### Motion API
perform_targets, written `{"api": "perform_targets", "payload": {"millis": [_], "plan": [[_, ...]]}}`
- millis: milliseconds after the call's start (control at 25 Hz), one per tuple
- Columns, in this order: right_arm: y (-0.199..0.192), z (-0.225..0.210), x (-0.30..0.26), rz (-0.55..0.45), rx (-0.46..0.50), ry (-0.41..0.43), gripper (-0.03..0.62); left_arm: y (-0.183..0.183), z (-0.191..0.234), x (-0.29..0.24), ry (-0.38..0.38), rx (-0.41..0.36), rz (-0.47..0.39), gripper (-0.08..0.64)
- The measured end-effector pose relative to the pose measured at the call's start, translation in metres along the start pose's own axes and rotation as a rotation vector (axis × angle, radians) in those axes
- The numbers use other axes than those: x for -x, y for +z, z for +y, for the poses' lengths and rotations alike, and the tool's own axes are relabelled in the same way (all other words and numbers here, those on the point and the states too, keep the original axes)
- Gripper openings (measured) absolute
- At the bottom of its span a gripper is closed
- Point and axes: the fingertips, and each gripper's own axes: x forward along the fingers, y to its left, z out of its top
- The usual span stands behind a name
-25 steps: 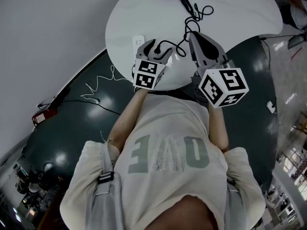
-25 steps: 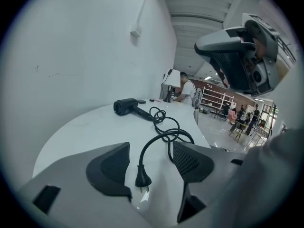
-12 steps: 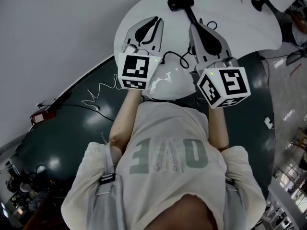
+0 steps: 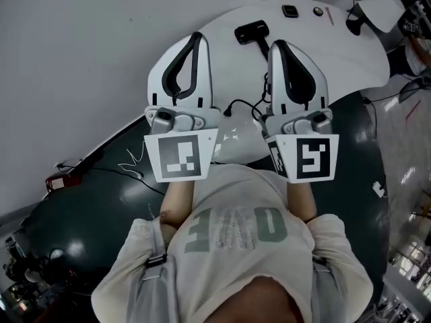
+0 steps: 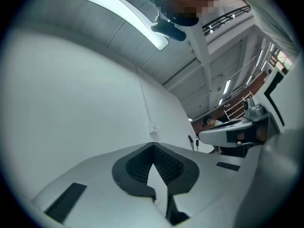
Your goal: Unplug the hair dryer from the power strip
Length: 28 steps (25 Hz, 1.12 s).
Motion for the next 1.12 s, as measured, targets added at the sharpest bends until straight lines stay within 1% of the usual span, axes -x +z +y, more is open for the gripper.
{"api": "perform_targets", "payload": {"millis": [80,200,280,440,640,880,1120], "plan": [[-0.001,0.003,0.003,-0.009,-0.007,0.0,0.02,-0.003,-0.001,0.003,-0.002,0.021,-0.006,0.012],[-0.007,0.01,0.003,0.012,0.012,0.015,0.02,-0.013,-0.001,0.003,0.004,0.023,0.017,0.012],[-0.012,0.013,0.002,0.026,0.002,0.029,0.02,-0.013,-0.001,0.004,0.009,0.03,0.02,0.012],[-0.017,0.015,0.001,0.038,-0.017,0.04,0.02,-0.011,-0.002,0.005,0.012,0.012,0.02,0.012],[-0.026,0.012,-0.003,0.061,-0.011,0.026,0.02,-0.013,0.007,0.006,0.062,-0.03,0.02,0.012],[-0.026,0.012,-0.002,0.068,-0.021,0.027,0.02,-0.006,0.009,0.009,0.069,-0.036,0.007,0.012],[-0.024,0.015,-0.002,0.056,-0.09,0.049,0.02,-0.008,0.015,0.011,0.089,-0.014,0.019,0.012]]}}
